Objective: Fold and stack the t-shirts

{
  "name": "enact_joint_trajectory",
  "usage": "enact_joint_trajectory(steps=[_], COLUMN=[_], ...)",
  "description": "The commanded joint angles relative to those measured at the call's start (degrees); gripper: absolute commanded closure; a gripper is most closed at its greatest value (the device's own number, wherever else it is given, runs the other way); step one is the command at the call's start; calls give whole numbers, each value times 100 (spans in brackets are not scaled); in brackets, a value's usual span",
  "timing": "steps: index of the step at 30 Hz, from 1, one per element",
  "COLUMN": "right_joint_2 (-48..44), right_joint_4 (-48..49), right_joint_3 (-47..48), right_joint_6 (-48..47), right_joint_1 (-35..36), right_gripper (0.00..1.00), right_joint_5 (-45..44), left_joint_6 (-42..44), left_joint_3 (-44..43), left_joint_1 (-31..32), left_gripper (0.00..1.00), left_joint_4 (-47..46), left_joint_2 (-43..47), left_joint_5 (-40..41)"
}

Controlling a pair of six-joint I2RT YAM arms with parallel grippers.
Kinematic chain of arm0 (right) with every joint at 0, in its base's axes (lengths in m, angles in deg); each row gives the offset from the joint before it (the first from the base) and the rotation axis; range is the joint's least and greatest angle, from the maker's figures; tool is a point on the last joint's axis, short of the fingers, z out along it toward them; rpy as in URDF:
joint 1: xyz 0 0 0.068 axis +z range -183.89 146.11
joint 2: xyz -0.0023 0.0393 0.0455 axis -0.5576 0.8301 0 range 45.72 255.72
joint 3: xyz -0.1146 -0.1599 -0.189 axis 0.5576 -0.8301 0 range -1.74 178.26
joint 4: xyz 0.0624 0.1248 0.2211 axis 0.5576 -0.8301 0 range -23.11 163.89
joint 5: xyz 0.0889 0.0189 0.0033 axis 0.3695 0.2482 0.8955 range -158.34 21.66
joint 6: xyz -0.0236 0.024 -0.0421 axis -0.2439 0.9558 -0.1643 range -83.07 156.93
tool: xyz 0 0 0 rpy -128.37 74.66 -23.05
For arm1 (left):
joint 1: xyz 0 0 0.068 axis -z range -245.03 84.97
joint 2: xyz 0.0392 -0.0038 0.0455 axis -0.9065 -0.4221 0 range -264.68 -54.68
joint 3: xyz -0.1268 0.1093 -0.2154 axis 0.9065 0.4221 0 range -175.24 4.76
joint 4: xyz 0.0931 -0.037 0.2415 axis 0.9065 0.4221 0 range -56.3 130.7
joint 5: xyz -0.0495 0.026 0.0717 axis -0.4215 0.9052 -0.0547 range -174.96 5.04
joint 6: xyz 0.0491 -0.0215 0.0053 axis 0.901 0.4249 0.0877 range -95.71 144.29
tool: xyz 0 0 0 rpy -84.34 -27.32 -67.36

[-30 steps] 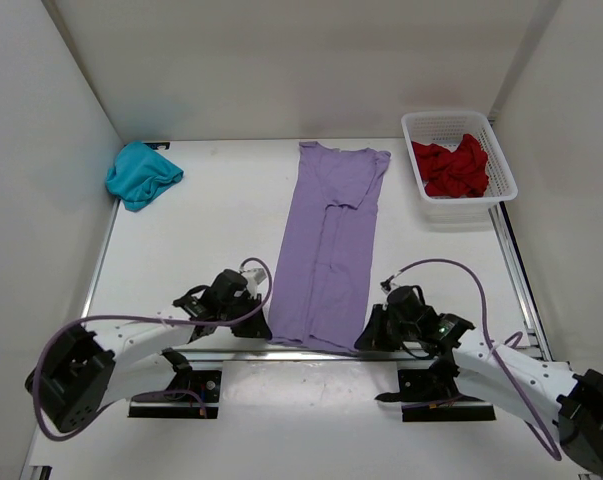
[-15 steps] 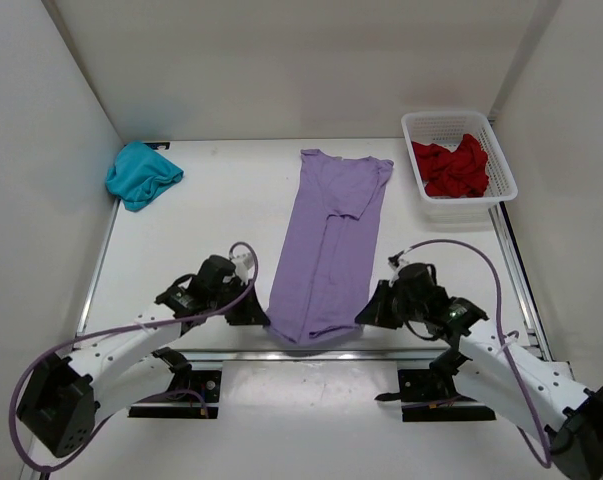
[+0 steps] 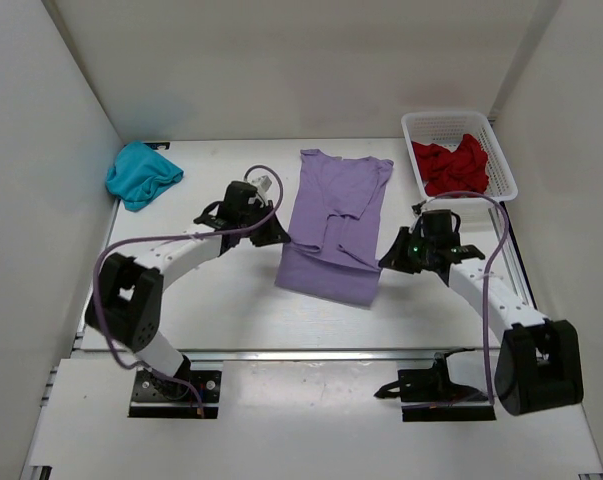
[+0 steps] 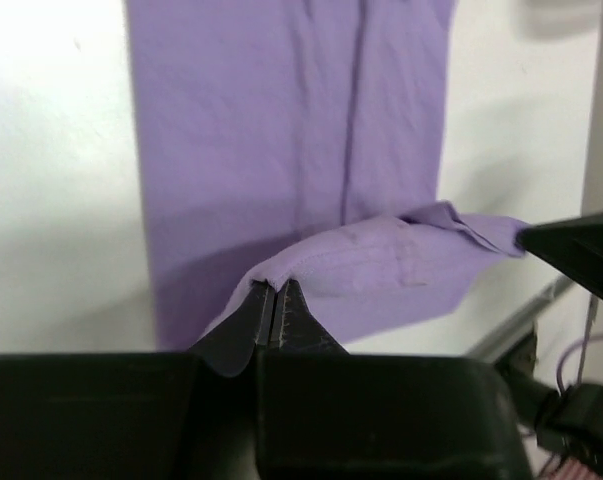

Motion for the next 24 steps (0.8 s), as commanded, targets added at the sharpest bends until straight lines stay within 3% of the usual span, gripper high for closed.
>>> enact_joint_trajectory(steps=[1, 14, 22, 24], right_joint_2=[462, 2668, 3398, 3539], right_joint_4=[458, 1530, 1803, 1786], right_joint_3=[555, 1698, 2278, 2427], right_joint_6=[-324, -202, -193, -158], right_joint_1=[-134, -846, -838, -820], right_gripper=[100, 100, 100, 99], right_joint_5=[-204, 297, 526, 534], left_joint_6=[115, -69, -545, -562], left_joint_3=[-490, -1940, -1405, -1457], left_joint_1=[-212, -248, -599, -573], left_gripper=[100, 98, 91, 82], left_joint_4=[-107, -160, -1065, -1083], left_joint_2=[-434, -2245, -2141, -2053], left_joint_5=[117, 301, 284, 223])
